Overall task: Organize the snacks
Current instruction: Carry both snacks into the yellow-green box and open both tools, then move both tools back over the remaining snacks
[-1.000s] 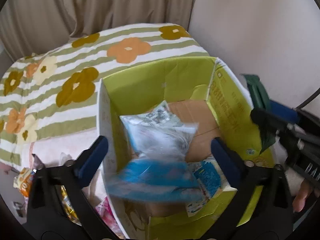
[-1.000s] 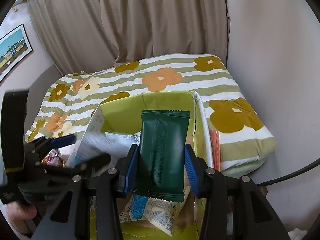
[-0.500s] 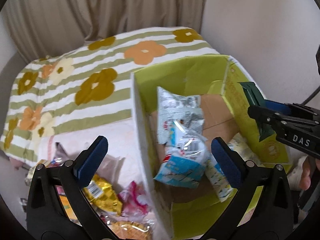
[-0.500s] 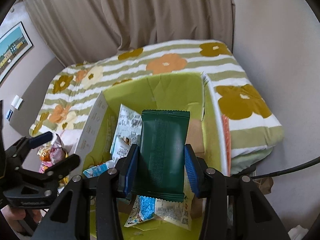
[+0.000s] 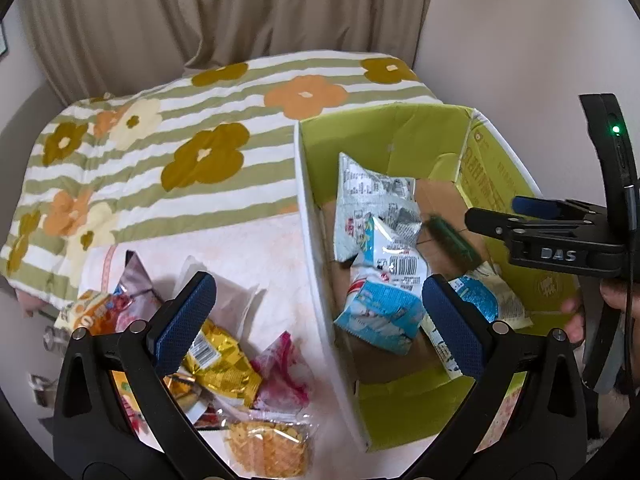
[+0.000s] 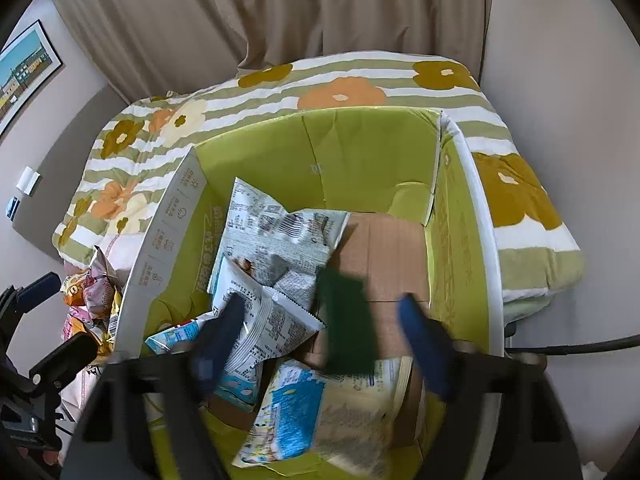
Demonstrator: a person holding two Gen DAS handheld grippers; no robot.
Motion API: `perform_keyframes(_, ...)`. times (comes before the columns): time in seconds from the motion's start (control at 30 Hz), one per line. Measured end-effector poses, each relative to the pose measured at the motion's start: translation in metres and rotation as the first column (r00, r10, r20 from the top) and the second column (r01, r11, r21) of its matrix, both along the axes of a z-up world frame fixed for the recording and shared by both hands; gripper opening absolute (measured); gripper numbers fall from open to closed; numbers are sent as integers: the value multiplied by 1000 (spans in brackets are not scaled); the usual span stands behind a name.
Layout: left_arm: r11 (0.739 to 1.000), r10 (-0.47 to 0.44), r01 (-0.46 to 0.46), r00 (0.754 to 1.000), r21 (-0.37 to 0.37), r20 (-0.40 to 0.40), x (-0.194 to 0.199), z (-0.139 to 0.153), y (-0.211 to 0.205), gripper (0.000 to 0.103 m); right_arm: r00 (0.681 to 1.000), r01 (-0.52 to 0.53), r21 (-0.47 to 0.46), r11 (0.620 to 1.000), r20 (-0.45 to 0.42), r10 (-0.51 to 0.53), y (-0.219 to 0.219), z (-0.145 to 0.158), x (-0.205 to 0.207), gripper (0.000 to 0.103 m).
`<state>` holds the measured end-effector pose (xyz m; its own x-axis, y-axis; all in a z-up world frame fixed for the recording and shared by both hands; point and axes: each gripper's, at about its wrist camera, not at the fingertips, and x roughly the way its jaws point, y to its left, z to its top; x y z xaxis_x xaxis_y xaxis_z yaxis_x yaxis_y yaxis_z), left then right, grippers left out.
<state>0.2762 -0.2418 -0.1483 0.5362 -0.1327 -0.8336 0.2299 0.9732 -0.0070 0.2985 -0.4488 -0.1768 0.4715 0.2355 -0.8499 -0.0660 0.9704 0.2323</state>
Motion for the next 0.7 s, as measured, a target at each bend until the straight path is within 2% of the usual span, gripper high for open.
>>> perform_keyframes(0.1, 1000, 6, -6, 1000, -2, 1, -6, 2, 4, 102, 999, 13, 29, 999, 34, -14, -4, 6, -11, 93)
perform_keyframes(0.2, 1000, 9, -9, 1000, -9, 8, -14, 5, 6, 102, 998, 0, 19, 1000, 62, -1, -4, 14, -22, 93)
perform_keyframes(0.4, 999, 31, -31, 998, -11, 57, -31, 26, 11, 102, 993, -26, 26, 999, 112, 23, -2, 42, -39, 93)
perform_keyframes(0.57, 996, 92, -89, 989, -32, 113, -54, 48, 26, 102, 977, -93, 12, 996, 192, 89, 5, 78, -50, 93)
perform_keyframes(0.7, 988, 151, -148, 983, -41, 104, -74, 56, 44, 102, 963, -152, 8, 988, 227, 146, 15, 93, -59, 93)
